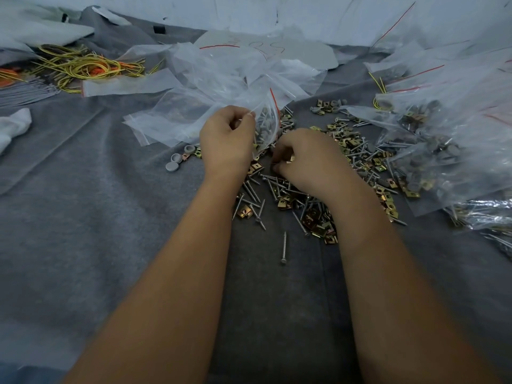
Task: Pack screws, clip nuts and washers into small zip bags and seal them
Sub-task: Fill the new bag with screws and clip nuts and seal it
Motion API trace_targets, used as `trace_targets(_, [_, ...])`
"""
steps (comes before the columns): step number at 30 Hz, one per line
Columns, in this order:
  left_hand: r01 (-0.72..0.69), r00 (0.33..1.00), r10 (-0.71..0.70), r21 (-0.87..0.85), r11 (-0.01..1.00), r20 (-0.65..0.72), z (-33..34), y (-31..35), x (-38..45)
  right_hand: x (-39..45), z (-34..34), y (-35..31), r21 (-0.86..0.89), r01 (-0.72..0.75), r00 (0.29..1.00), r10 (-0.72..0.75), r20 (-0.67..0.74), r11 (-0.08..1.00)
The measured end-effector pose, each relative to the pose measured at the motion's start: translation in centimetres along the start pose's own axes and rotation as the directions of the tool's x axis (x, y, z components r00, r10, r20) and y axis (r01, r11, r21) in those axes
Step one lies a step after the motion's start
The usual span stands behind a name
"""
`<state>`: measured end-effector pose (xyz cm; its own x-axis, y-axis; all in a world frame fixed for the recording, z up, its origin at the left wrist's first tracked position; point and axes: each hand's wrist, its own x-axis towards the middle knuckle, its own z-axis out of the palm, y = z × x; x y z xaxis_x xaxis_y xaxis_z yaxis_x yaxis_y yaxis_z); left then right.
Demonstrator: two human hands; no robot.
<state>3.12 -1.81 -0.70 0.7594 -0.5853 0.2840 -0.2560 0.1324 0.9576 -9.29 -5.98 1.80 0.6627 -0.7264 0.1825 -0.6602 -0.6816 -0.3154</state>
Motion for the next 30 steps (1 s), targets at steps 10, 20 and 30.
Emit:
trace_targets(10, [-0.031,0.998,0.028,0.048,0.998,0.059,0.01,0.24,-0.28,0.42,-0.12,0.49,0.397,0.032,0.894,0.151,-0.422,0.917])
trace_targets(20, [-0.001,1.000,0.001,0.010,1.000,0.030,0.05,0.21,-0.33,0.16,0.02,0.46,0.242,-0.015,0.942,0.095,-0.321,0.970])
trace_targets(30, [0.019,1.000,-0.019,0.028,0.999,0.016,0.07,0.15,-0.09,-0.20,-0.11,0.22,-0.156,-0.116,0.993,0.115,-0.012,0.981])
